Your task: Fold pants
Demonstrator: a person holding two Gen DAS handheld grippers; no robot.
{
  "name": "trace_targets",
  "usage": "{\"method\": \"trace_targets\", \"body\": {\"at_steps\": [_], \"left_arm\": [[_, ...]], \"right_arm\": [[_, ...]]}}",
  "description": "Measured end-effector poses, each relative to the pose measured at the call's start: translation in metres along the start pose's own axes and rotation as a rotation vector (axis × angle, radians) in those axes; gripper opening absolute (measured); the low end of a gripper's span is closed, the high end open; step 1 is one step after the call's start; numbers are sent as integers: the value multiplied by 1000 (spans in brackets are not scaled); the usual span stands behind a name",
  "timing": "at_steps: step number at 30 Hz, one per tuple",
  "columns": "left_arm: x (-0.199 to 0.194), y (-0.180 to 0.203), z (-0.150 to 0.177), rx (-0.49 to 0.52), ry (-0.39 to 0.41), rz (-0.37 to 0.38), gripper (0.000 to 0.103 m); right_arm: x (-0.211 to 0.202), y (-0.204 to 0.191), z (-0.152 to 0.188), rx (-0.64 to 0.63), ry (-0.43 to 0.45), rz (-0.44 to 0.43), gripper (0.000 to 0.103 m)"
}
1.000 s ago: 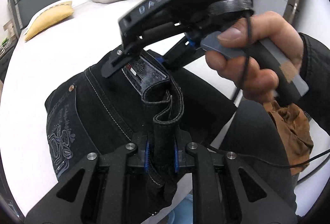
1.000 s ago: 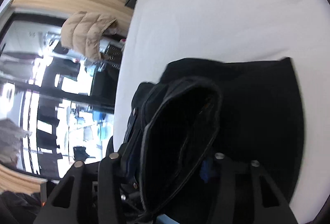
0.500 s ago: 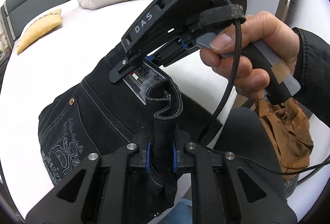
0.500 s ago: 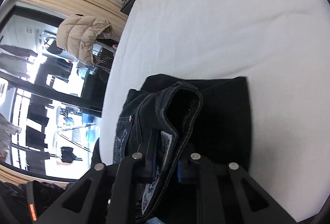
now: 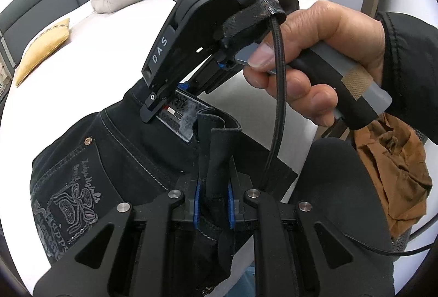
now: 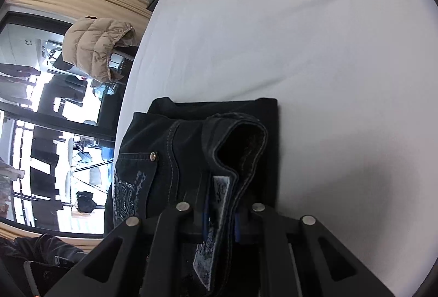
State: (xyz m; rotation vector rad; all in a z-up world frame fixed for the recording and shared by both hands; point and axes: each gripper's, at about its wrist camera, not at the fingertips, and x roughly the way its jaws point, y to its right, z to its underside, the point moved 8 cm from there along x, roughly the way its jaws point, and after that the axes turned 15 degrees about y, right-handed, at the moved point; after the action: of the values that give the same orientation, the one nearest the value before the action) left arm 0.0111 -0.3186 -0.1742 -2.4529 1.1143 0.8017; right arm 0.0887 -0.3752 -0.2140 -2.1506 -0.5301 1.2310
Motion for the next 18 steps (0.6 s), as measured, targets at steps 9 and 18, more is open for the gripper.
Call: {"method": "trace_targets", "body": {"at_steps": [9,18], "left_arm": [[22,10,0,31,-9,-23,17],[-44,-20,-9,-355,-24,200,25]], "right_arm": [[-1,10,0,61,20,-72,12],[-48,14,-11,99,155,-8,34]]}}
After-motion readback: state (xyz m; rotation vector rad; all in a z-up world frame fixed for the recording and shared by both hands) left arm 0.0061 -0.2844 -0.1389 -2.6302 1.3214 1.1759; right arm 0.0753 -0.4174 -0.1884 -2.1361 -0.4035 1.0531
